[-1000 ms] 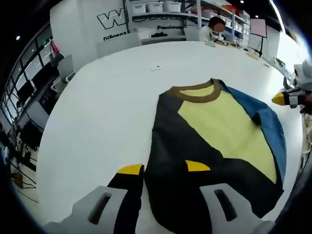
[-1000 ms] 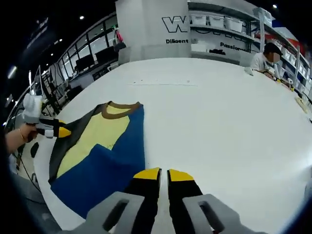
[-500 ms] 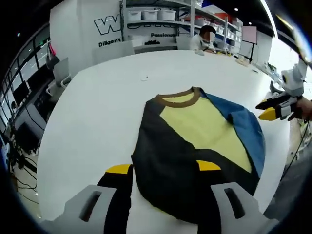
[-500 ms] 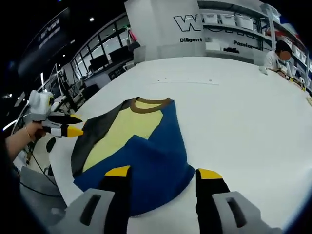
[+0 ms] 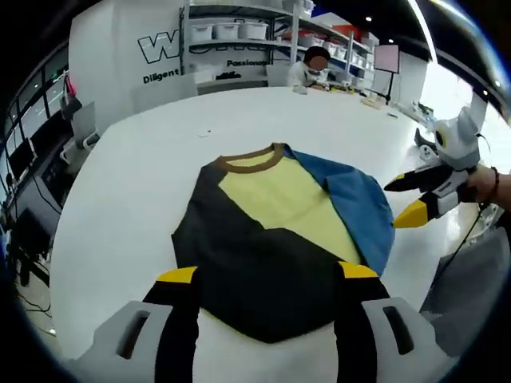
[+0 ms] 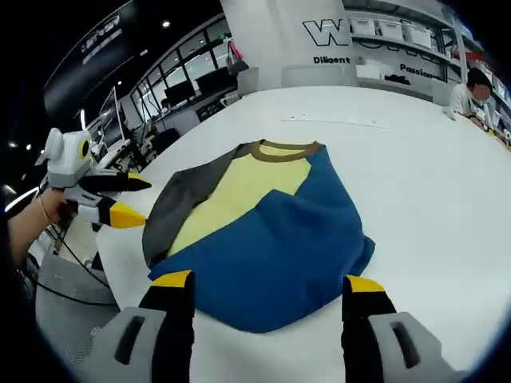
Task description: Fold the garment on the visible template until the final outline fits inside the template.
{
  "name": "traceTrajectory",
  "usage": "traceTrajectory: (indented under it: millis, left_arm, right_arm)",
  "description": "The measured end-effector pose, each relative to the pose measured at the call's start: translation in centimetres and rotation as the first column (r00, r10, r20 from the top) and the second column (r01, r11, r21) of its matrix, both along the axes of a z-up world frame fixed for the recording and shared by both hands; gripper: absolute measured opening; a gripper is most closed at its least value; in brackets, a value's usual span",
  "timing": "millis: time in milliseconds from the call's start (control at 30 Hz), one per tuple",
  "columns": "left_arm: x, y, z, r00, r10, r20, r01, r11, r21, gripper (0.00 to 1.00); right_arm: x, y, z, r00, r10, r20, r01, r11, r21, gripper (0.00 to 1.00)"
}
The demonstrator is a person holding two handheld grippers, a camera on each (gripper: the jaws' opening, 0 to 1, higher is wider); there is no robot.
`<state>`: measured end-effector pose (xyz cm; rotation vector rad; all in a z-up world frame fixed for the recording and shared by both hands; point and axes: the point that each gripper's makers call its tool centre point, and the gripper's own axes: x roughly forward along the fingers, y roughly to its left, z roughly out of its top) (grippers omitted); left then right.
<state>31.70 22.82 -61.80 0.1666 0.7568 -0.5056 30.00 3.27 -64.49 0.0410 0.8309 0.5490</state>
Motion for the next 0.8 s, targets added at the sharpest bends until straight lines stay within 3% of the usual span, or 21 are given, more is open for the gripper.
traceTrajectory:
  millis: [200,333,567,700,800]
  left_arm:
    - [-2.0,-1.3,-0.3,0.997,-0.081,-0.004,0.081,0.996,0.029,0.81]
    - [-2.8,-1.7,-0.4,0.993,-0.117,0.002,0.117,0.992,0.043,0.74]
    - [-3.6,-3.0,-0.9,0.989,-0.147,-0.001,0.147,0.988,0.053,0.64]
    - [-4.2,-3.8,-1.5,0.986,-0.165,-0.01,0.165,0.985,0.058,0.58]
    - [-4.2,-4.0,-2.2,0.987,-0.159,-0.015,0.16,0.984,0.076,0.56]
  right_arm:
    - [-2.0,1.9,-0.7,0.995,0.098,-0.008,-0.099,0.995,-0.023,0.79]
    - [-3.0,3.4,-0.9,0.986,0.164,0.023,-0.163,0.986,-0.044,0.78]
    - [-3.8,6.0,-0.6,0.963,0.254,0.09,-0.247,0.966,-0.076,0.62]
    - [-4.2,7.4,-0.7,0.948,0.297,0.11,-0.288,0.953,-0.092,0.49]
    - [-4.0,8.3,-0.9,0.945,0.307,0.116,-0.297,0.95,-0.102,0.45]
